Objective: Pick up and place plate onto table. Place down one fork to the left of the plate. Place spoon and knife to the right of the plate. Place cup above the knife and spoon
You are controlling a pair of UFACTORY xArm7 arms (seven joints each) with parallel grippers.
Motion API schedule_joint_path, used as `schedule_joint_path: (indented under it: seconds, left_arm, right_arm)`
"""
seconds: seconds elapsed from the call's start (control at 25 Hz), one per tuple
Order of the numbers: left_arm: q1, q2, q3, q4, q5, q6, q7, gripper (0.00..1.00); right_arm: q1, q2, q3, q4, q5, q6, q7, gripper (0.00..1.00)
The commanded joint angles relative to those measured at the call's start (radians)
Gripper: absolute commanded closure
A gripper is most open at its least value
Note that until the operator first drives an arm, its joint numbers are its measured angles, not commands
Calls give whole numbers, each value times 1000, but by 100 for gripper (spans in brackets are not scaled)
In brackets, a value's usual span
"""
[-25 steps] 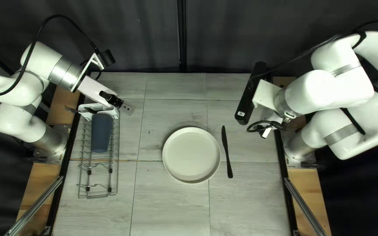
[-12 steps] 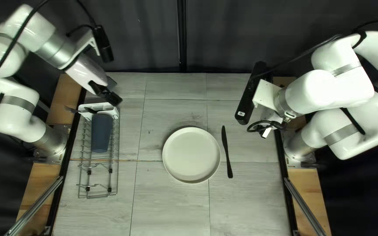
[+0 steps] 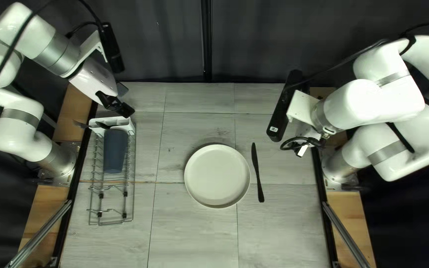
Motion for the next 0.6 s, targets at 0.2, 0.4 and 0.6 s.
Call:
schedule_joint_path:
  seconds: [0.2,0.4,0.6]
  left_arm:
    - [92,-136,-80,-82,91,161,-84,0]
    - [62,-231,2,-169,94,190,39,0]
    - [55,-240,29,-173,87,191,68,0]
  right_arm:
    - [0,0,0,0,0,0,0,0]
    - [0,0,0,0,0,0,0,0]
    - [0,0,0,0,0,0,0,0]
